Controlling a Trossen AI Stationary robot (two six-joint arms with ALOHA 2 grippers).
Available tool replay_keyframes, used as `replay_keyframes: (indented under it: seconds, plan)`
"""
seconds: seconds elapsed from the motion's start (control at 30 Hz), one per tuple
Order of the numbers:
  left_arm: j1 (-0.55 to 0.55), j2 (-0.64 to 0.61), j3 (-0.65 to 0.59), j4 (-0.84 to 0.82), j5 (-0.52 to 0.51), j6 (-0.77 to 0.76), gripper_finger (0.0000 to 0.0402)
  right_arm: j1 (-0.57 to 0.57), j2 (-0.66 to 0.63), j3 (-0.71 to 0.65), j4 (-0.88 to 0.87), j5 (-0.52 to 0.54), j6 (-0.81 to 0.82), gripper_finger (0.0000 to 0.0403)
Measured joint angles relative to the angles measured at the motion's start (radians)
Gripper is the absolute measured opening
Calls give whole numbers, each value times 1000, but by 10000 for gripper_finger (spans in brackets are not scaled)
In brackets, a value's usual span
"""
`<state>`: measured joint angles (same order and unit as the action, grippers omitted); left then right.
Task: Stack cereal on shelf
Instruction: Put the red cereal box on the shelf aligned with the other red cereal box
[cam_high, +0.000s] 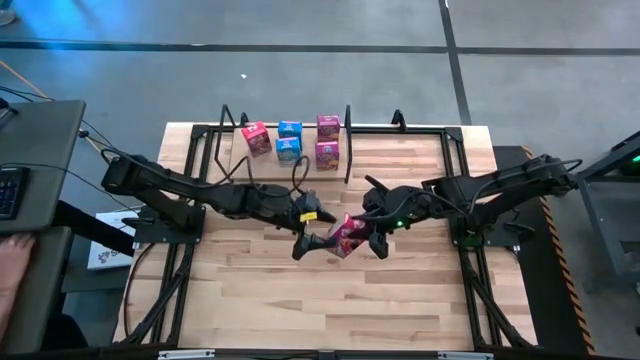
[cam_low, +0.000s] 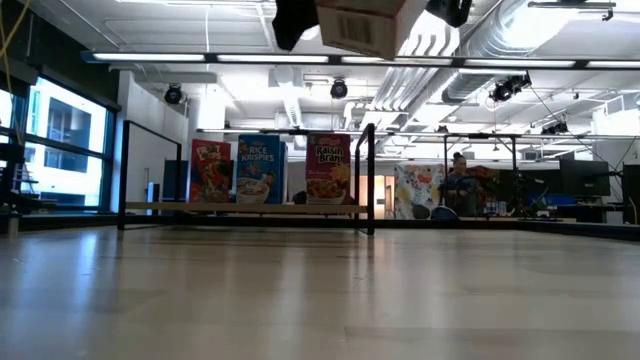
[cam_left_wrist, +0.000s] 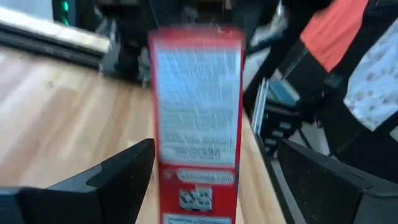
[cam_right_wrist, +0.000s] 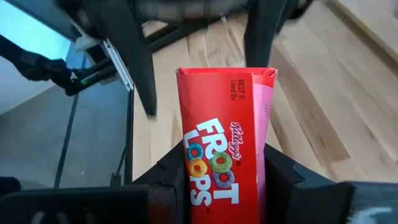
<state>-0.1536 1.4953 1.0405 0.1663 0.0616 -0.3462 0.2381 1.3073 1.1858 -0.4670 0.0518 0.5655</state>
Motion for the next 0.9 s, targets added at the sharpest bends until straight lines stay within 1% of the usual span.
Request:
replay_keyframes:
  seconds: [0.07, 0.23, 0.37, 0.47, 0.53, 0.6, 0.77, 0.83, 0.9]
  plan:
    - [-5, 12, -1, -32, 0, -6, 331, -3, 1, 0, 21, -2, -10, 110]
    - [-3, 46, -2, -2, 18, -43, 331, -3, 1, 0, 64, -3, -44, 110]
    - [-4, 52, -2, 26, 23, -45, 329, -2, 1, 0, 41, -3, -47, 110]
    - [-4, 51, -2, 21, 26, -45, 318, -2, 1, -2, 31, -3, -50, 110]
    - [-3, 51, -2, 18, 26, -45, 300, -2, 1, -1, 31, -3, -50, 110]
    - [-1, 51, -2, 18, 25, -45, 273, -2, 1, -2, 31, -3, -50, 110]
    - [15, 51, -2, 10, 30, -42, 188, -3, 1, -2, 31, -2, -47, 114]
    - [22, 51, -2, 5, 34, -40, 159, -3, -4, -2, 24, -2, -46, 126]
    - [28, 51, -1, -7, 34, -40, 141, -6, -10, -2, 21, 2, -30, 148]
